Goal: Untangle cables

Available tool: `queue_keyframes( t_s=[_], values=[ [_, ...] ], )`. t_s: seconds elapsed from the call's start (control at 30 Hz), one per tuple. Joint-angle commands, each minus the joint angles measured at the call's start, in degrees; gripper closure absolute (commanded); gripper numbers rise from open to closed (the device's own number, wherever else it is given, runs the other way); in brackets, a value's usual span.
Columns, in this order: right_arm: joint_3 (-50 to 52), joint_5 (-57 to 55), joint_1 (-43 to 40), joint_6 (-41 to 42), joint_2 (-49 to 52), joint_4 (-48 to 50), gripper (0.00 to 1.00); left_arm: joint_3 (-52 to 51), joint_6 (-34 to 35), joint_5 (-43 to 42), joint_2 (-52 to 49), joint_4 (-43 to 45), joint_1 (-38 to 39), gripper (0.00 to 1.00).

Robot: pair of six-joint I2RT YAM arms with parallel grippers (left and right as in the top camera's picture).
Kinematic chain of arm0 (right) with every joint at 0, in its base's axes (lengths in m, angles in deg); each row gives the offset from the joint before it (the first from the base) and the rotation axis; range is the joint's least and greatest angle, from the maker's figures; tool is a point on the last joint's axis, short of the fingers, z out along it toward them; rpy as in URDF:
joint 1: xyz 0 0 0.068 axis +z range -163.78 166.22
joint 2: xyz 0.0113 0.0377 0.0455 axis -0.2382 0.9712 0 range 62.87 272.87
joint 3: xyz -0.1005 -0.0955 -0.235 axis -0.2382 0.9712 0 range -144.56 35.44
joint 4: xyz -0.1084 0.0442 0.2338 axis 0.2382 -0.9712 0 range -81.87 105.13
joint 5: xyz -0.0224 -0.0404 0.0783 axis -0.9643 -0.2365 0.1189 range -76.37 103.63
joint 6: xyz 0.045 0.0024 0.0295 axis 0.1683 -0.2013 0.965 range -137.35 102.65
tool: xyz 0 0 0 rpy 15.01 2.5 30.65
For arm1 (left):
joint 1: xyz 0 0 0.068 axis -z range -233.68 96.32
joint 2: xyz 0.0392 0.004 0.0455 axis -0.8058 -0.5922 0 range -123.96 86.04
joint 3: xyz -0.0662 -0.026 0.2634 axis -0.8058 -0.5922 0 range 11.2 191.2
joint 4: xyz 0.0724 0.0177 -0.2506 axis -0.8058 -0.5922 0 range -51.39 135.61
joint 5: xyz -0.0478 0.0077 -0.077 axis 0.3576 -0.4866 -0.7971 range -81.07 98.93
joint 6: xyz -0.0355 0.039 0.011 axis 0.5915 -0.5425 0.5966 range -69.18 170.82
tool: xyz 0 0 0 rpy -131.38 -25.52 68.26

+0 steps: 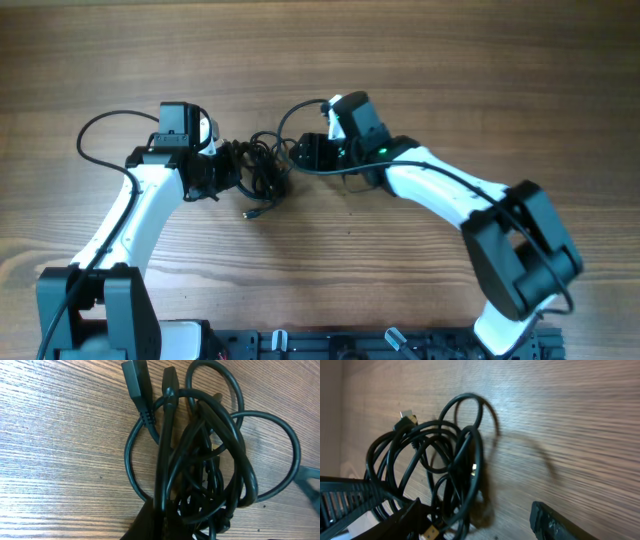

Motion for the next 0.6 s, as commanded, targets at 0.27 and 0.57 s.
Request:
queue_keyframes(
  t_s=[0.27,0.57],
  values=[
    [0.35,-1.62,-3.08,-2.62,0.26,-5.88,0.96,-1.55,-0.70,5.95,0.04,0.28,0.57,0.96],
    [0.35,-6.67,-16.20,-17.00,-10.73,-26.53,0.96,-2.12,11.65,19.02,0.04,-0.83,0.57,0.96]
  ],
)
